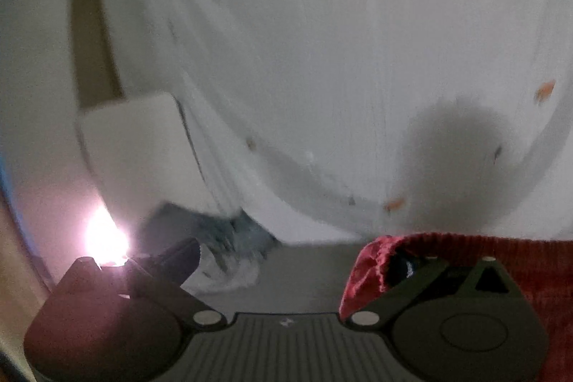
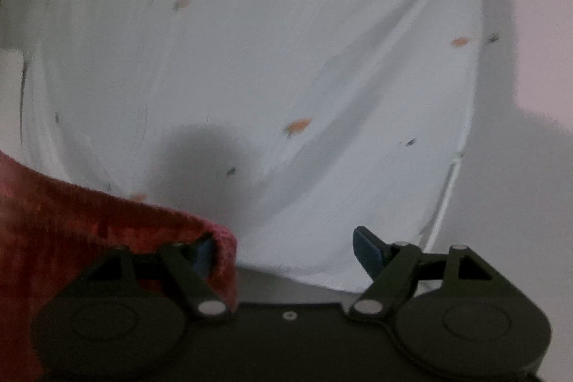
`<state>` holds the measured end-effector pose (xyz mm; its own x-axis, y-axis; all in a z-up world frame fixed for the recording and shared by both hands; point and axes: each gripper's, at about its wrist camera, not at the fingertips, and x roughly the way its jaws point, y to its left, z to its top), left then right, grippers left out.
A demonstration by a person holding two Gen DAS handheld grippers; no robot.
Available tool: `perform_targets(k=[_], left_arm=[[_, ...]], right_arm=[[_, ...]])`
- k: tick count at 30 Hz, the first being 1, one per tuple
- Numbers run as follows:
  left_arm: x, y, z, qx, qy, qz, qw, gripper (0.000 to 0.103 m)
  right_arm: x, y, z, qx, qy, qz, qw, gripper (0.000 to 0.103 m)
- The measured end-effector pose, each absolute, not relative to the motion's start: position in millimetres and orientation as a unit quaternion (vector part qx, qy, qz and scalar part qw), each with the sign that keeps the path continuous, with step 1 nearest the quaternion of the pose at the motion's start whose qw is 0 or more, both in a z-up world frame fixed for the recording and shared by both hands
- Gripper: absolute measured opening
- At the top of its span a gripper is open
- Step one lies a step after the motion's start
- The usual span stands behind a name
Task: Fold clothes
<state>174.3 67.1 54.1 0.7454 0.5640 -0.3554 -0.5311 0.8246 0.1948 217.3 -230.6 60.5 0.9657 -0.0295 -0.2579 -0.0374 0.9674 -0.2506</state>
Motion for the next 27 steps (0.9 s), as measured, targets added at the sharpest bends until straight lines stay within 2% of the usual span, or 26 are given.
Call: perform_targets(k=[3,6,8,11,15,17,19,21,24,26,27], left_arm=[[265.9,93.7,-1.1,0.015,0.264,0.271,0.925,0.101],[366.7,131.6,-75.3,-0.028,0.378,0.201,0.903,0.101],[414.9,155.4,-120.5,-0.059,0.448,0.152,0.879,0.093],[433.0,173.4,-154.2,-0.073,0.468,0.121,0.872,0.093],[424.2,180.0,-173.2,-0.067,0.457,0.099,0.882,0.094],[416.0,181.9,-184.4,-0.070,0.460,0.097,0.880,0.093],[412.9,182.5,-193.0,-0.084,0.467,0.094,0.875,0.093],[414.3,181.5,-199.3,-0.095,0.476,0.096,0.869,0.093],[406.9,179.3,-209.2,-0.104,0.492,0.098,0.859,0.093],[406.3,180.7,-210.9,-0.104,0.496,0.101,0.856,0.094],[405.7,181.0,-211.9,-0.104,0.498,0.102,0.855,0.094]], right_arm=[[303.5,-204.1,25.5,-0.142,0.187,0.011,0.972,0.078],[412.0,-175.1,-25.7,-0.151,0.279,0.050,0.947,0.078],[465.4,-169.0,-58.6,-0.116,0.324,0.111,0.932,0.078],[509.9,-157.7,-91.6,-0.082,0.371,0.129,0.916,0.078],[502.5,-151.7,-110.3,-0.093,0.353,0.127,0.922,0.080],[488.0,-144.1,-126.3,-0.116,0.355,0.143,0.916,0.070],[475.4,-133.7,-147.2,-0.157,0.371,0.168,0.900,0.043],[465.8,-121.2,-172.2,-0.208,0.392,0.188,0.876,0.041],[461.3,-111.5,-201.6,-0.250,0.411,0.185,0.857,0.048],[462.8,-110.9,-214.6,-0.253,0.418,0.192,0.851,0.044],[464.6,-111.5,-219.6,-0.254,0.421,0.195,0.849,0.020]])
